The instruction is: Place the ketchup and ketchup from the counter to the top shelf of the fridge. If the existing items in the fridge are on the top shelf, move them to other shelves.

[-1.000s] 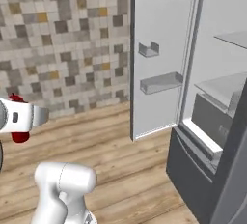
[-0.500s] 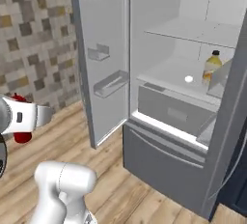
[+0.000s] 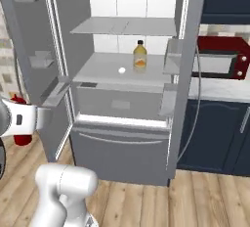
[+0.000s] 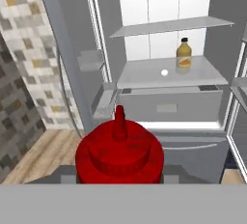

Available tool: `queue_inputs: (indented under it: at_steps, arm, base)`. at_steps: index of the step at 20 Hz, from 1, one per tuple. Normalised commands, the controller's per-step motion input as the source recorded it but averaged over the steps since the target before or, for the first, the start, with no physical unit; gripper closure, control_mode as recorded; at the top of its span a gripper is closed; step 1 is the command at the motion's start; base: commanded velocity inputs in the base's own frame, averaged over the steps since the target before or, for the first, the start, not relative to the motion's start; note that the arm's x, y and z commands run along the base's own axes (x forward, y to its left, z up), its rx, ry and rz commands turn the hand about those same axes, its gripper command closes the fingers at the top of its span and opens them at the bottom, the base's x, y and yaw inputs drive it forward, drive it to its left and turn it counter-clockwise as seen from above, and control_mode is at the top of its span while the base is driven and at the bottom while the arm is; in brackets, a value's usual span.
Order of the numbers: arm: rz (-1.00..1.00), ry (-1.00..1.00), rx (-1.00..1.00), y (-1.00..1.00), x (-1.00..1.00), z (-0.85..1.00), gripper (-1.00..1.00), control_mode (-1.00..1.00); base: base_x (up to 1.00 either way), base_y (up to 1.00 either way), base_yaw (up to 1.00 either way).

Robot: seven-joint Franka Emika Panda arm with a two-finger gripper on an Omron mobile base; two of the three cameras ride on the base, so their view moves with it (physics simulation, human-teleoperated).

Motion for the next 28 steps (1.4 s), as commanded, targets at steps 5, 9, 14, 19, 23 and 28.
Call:
queue_inputs:
  at_steps: [5,9,14,19,23,28]
  arm:
    - [0.0,0.0,0.0,0.0,0.0,0.0,1.0,1.0]
    - [0.0,0.0,0.0,0.0,0.0,0.0,1.0,1.0]
    - [0.0,0.0,0.0,0.0,0.0,0.0,1.0,1.0]
    - [0.0,0.0,0.0,0.0,0.0,0.0,1.0,1.0]
    - [0.0,0.0,0.0,0.0,0.0,0.0,1.0,1.0]
    - [0.0,0.0,0.0,0.0,0.0,0.0,1.0,1.0]
  base:
    - [0.85,0.67,-0.38]
    - [0.86,0.31,-0.19]
    - [0.21,-0.77,-0.01]
    - [0.33,-0.26,0.0]
    - [0.42,-0.02,0.0]
    - [0.59,0.0,0.0]
